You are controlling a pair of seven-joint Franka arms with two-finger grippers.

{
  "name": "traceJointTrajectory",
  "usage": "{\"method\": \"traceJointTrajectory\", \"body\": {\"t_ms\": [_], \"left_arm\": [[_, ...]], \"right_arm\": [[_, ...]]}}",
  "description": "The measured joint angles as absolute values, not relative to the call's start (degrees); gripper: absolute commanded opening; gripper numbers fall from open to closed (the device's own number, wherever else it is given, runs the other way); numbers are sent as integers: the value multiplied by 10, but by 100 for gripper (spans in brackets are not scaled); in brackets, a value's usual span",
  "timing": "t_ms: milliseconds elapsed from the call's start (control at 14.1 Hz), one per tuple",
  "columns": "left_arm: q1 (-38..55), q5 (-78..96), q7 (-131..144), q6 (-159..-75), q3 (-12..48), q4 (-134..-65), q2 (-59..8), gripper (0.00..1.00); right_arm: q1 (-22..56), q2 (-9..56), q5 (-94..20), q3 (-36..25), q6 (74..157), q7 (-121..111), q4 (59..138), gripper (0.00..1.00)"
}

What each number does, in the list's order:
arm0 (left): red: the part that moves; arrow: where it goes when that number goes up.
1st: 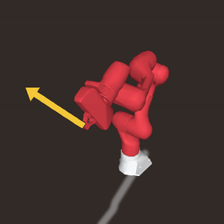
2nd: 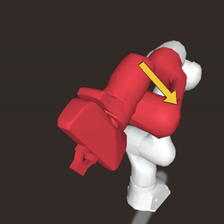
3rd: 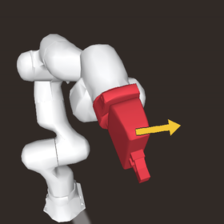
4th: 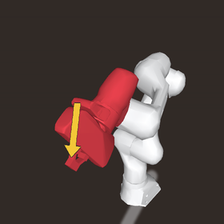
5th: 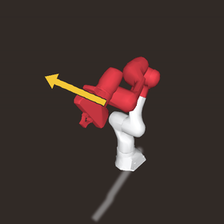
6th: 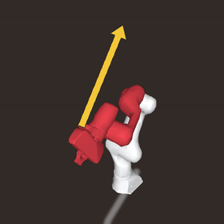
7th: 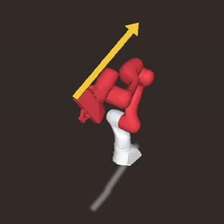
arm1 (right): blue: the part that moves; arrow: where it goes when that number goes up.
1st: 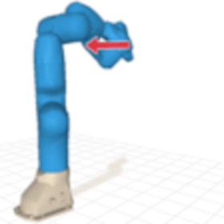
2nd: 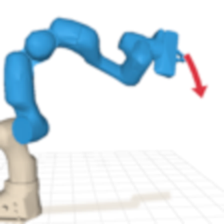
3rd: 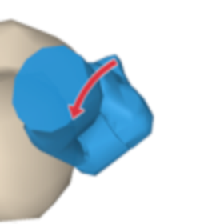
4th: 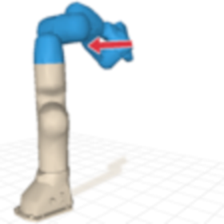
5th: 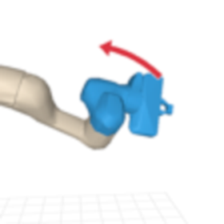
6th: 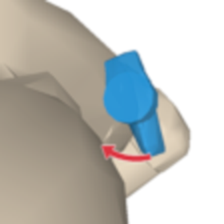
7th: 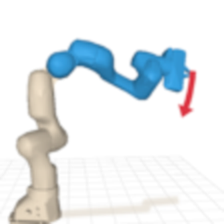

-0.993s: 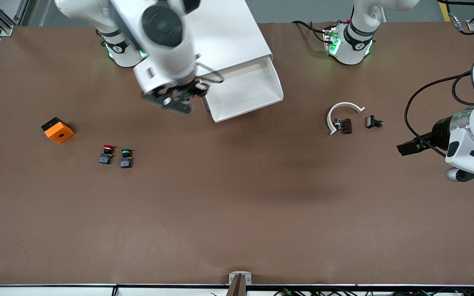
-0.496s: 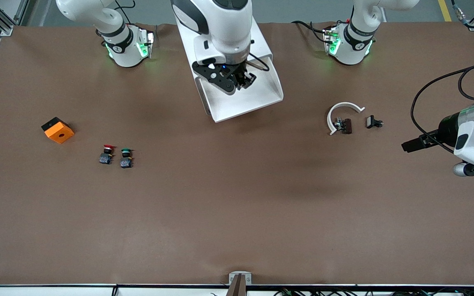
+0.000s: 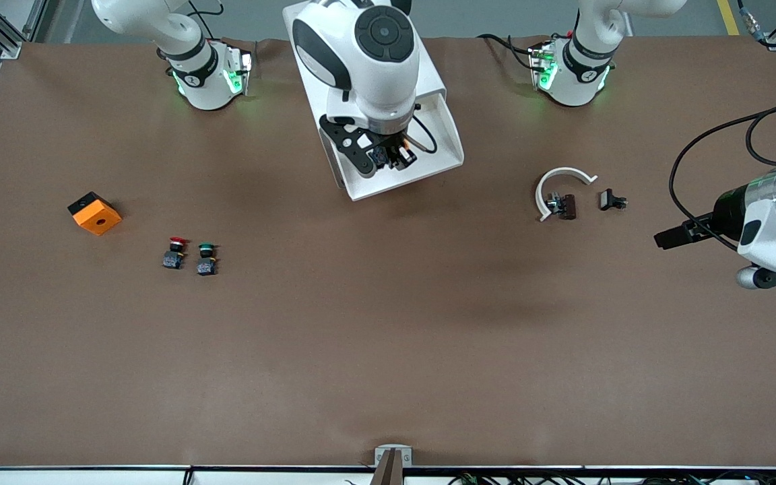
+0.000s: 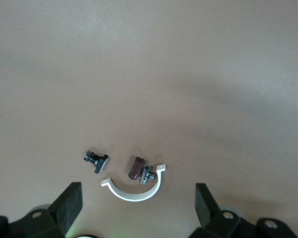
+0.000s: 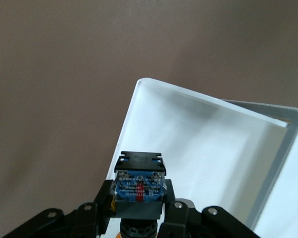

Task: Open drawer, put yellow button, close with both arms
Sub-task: 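Lower the yellow button into the drawer and open the right gripper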

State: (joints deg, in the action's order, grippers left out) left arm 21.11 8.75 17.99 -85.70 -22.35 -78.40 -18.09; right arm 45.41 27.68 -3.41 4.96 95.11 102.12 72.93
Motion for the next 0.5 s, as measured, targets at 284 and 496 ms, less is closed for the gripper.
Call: {"method": "traceJointTrajectory", "body": {"t_ms": [284, 496], "left_arm": [[212, 87, 180, -857, -223, -786, -181, 100], [213, 87, 180, -857, -222, -786, -181, 100]], "right_arm": [[455, 281, -34, 50, 969, 1031, 764, 30], [456, 283, -35, 51, 972, 1031, 782, 31]]}}
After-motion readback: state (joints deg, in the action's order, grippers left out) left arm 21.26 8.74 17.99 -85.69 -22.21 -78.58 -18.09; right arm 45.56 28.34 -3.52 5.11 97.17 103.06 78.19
